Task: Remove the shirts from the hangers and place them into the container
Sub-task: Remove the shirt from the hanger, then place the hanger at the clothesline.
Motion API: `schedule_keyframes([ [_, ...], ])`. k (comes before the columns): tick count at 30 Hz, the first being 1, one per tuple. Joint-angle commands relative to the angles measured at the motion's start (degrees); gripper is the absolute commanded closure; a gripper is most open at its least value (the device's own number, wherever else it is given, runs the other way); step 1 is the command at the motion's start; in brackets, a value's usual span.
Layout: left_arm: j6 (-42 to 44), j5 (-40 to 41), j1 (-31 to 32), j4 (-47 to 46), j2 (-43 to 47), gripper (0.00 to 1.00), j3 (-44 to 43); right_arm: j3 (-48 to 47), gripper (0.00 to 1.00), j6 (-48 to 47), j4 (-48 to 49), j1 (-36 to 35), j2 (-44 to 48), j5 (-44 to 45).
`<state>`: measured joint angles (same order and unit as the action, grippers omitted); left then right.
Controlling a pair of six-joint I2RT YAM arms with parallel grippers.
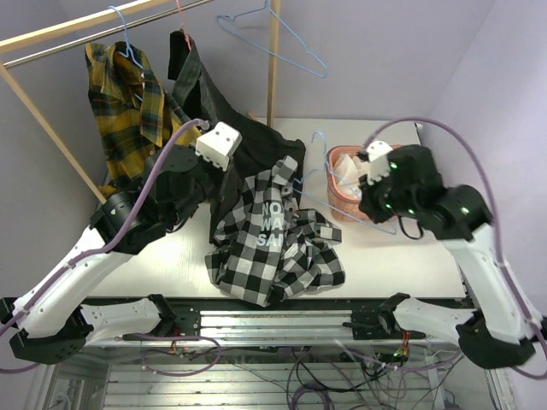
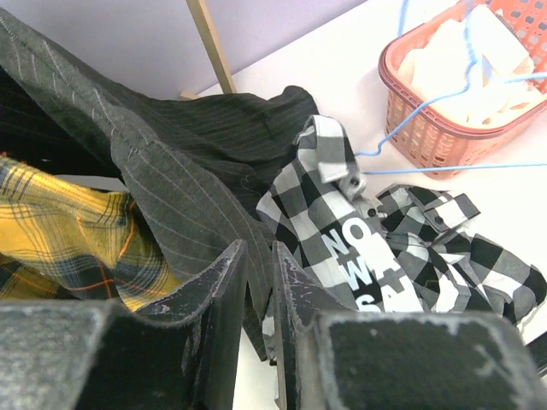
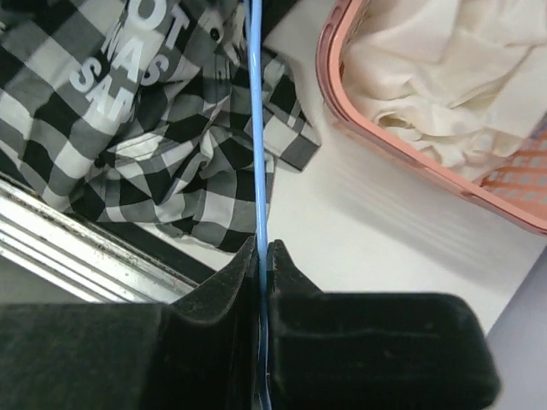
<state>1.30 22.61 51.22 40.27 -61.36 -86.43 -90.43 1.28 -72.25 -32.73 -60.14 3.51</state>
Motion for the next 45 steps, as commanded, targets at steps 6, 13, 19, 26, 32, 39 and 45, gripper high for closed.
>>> schedule_keyframes([
  [6, -1.0, -0.9, 0.3, 0.7, 3.5, 0.7, 2.8, -6.3, 1.0, 0.3, 0.9, -0.1, -5.7, 4.1],
  [13, -0.4, -0.2, 0.3, -0.2, 3.7, 0.69, 4.1, -10.6, 1.0, 0.2, 0.7, -0.2, -3.5, 1.8],
  [19, -1.0, 1.4, 0.3, -0.7, 6.0, 0.67, 7.0, -15.7, 1.0, 0.4, 3.8, -0.2, -3.6, 1.4],
  [26, -1.3, 5.4, 0.2, -3.9, 13.3, 0.63, 14.2, -11.5, 1.0, -1.2, 22.0, -0.2, -5.4, -0.4],
  [32, 0.3, 7.6, 0.3, -6.9, 21.0, 0.59, 20.1, -6.8, 1.0, -3.6, 42.3, -0.2, -9.6, -1.0],
  [39, 1.7, 10.7, 0.3, -10.6, 29.1, 0.6, 27.6, -11.7, 1.0, -3.8, 55.1, -0.2, -20.2, -3.5],
  [45, 2.4, 12.5, 0.2, -10.6, 32.6, 0.61, 29.8, -14.4, 1.0, -5.8, 61.5, -0.2, -27.1, -2.9],
])
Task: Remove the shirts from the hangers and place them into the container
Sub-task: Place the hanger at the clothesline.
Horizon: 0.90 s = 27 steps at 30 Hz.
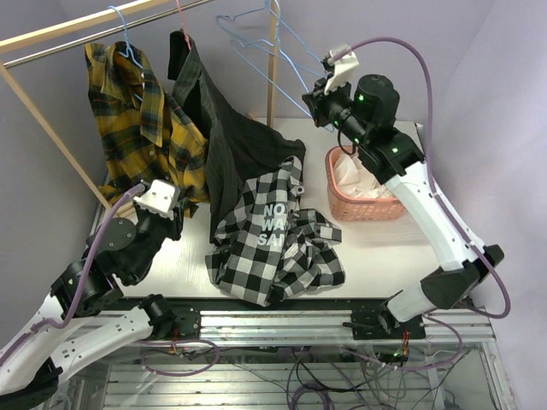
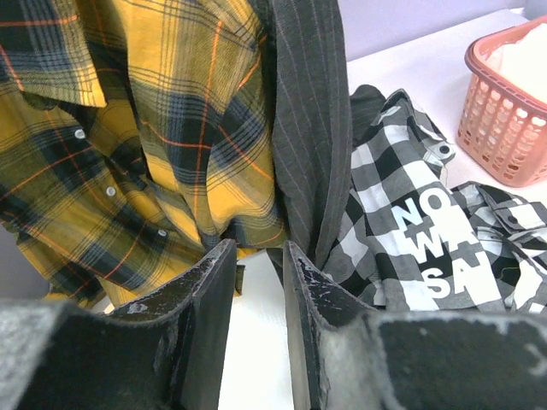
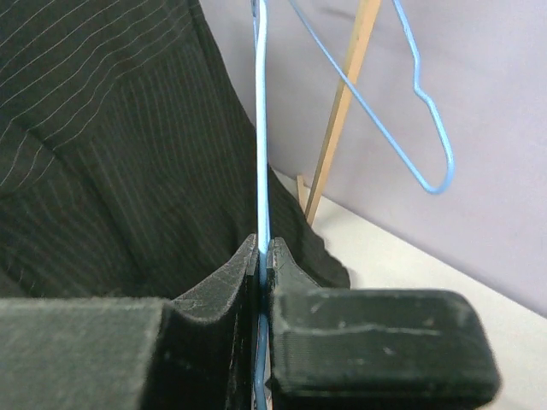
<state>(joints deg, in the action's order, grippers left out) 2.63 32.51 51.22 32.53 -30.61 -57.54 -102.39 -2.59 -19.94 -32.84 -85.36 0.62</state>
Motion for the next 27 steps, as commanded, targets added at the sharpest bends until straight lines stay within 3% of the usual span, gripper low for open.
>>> schedule_keyframes([
  [1, 1.3, 2.9, 0.3, -3.0, 2.5, 0.61, 1.4, -2.6, 1.0, -2.2, 10.5, -0.1, -2.7, -0.3],
  [9, 1.5, 3.6, 0.3, -4.4, 4.6, 0.61, 4.8, -9.6, 1.0, -1.9, 15.2, -0.1, -11.2, -1.8],
  [27, 2.6, 4.4, 0.2, -5.4, 3.2, 0.61, 4.5, -35.9, 1.0, -1.9, 10.5, -0.1, -33.5, -5.4],
])
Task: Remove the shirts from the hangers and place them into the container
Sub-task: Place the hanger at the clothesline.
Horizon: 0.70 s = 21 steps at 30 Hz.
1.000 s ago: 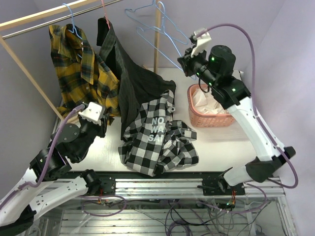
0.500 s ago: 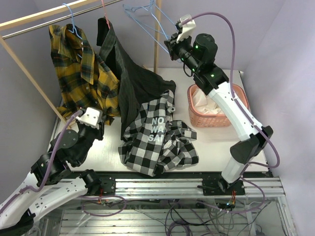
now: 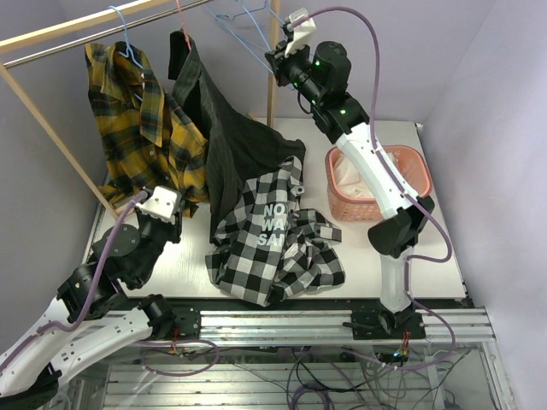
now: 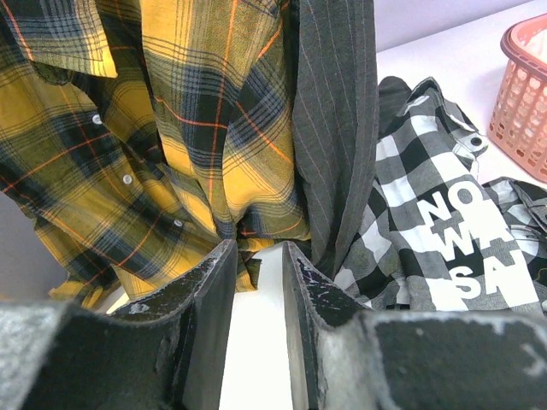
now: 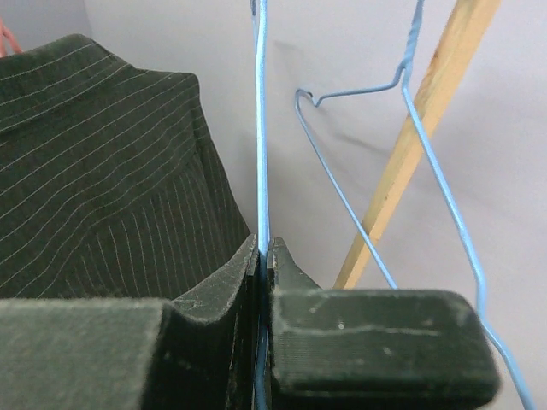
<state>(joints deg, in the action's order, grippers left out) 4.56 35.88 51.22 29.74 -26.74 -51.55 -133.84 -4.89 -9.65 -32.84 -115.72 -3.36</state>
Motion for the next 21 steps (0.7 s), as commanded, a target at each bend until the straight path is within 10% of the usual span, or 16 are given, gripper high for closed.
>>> schedule_keyframes([
  [1, 0.7, 0.9, 0.3, -2.5, -0.8, 0.61, -1.7, -5.0, 1.0, 0.6, -0.1, -0.1, -3.6, -1.7],
  [12, -0.3, -1.0, 0.2, -2.9, -3.2, 0.57, -2.2, 1.7, 0.95, 0.1, -0.3, 0.0, -1.2, -3.9],
  [21, -2.0, -0.7, 0.3, -4.5, -1.3, 0.51, -0.8, 16.5, 0.54, 1.1, 0.0, -0.1, 11.5, -3.2],
])
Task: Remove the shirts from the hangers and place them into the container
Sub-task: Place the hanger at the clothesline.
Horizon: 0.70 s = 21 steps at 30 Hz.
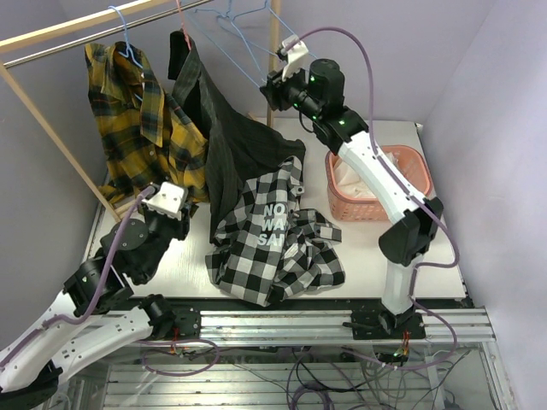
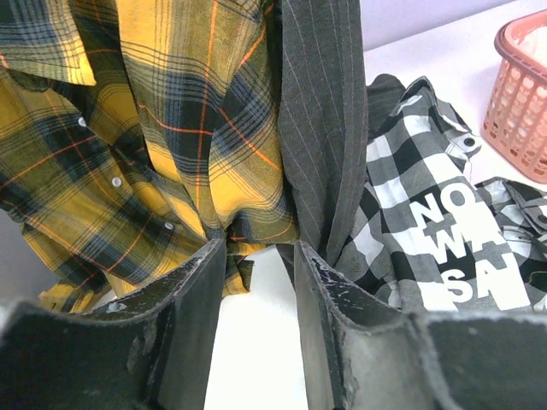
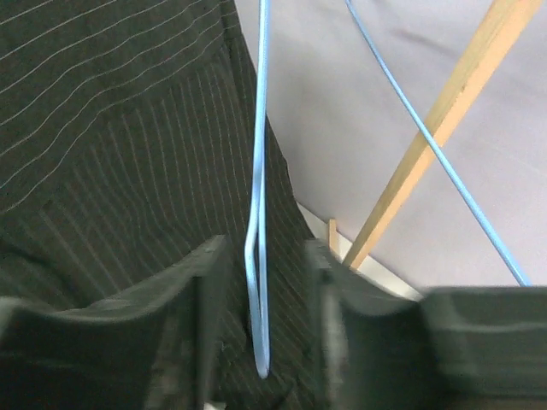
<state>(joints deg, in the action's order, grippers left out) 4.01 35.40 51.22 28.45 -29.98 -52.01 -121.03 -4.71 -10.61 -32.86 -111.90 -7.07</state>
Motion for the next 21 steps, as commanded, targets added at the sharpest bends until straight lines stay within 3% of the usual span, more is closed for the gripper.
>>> schedule_keyframes([
  [1, -1.8, -0.1, 0.2, -3.7, 2.7, 0.49, 0.0, 4.6, 0.48, 1.3, -0.3, -0.1, 9.7, 0.8],
  [7, -3.0, 2.7, 0.3, -5.0, 7.0, 0.49, 2.3, 14.5, 0.35, 4.8, -7.2, -0.1, 21.4, 1.0],
  [8, -3.1, 3.0, 0.2, -4.7, 7.4, 0.49, 2.4, 17.0, 0.29, 5.6, -8.0, -0.1, 23.4, 0.8],
  [13, -4.1, 5.4, 0.2, -2.1, 8.6, 0.51, 3.1, 33.8, 0.21, 12.9, -10.6, 0.0, 34.6, -1.5],
  [17, -5.2, 6.0, 0.3, -1.1, 9.6, 0.52, 4.8, 50.3, 0.01, 22.2, -5.9, -0.1, 43.3, -5.5],
  [21, -6.1, 5.9, 0.3, -1.4, 11.0, 0.53, 6.5, 60.1, 0.0, 29.7, -5.0, -2.1, 47.4, -5.7],
])
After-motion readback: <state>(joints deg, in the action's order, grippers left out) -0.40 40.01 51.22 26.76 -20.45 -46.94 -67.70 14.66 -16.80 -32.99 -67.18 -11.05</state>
